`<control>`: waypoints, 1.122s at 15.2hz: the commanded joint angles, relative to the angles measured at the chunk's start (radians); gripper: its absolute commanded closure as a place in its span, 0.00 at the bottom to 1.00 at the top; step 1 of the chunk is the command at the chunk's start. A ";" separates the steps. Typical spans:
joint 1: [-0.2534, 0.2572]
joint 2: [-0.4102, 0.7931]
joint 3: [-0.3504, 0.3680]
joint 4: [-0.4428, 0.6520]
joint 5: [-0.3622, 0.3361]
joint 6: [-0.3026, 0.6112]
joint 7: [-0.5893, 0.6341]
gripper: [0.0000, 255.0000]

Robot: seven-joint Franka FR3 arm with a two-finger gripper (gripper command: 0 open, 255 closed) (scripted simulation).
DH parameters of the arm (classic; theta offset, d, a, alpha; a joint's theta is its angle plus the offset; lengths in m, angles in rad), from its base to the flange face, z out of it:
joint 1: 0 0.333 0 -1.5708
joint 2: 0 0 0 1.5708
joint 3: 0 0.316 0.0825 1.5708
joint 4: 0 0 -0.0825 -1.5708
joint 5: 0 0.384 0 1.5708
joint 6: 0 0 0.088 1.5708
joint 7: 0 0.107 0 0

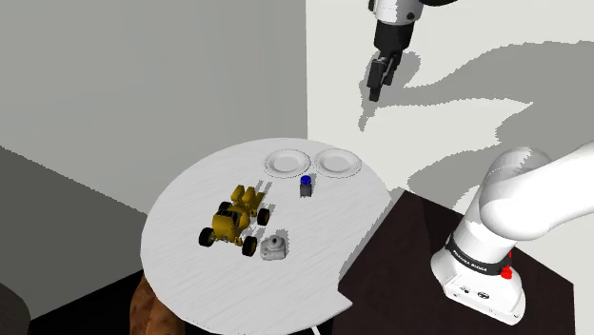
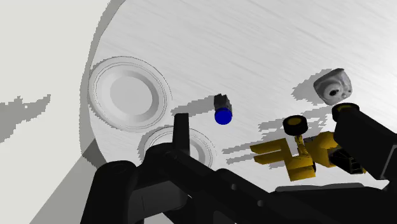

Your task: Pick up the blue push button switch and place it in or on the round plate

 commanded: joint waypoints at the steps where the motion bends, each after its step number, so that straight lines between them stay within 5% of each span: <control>1: 0.000 0.000 0.000 0.000 0.000 0.000 0.000 0.00; 17: 0.000 0.403 -0.023 -0.147 0.011 0.516 0.029 0.00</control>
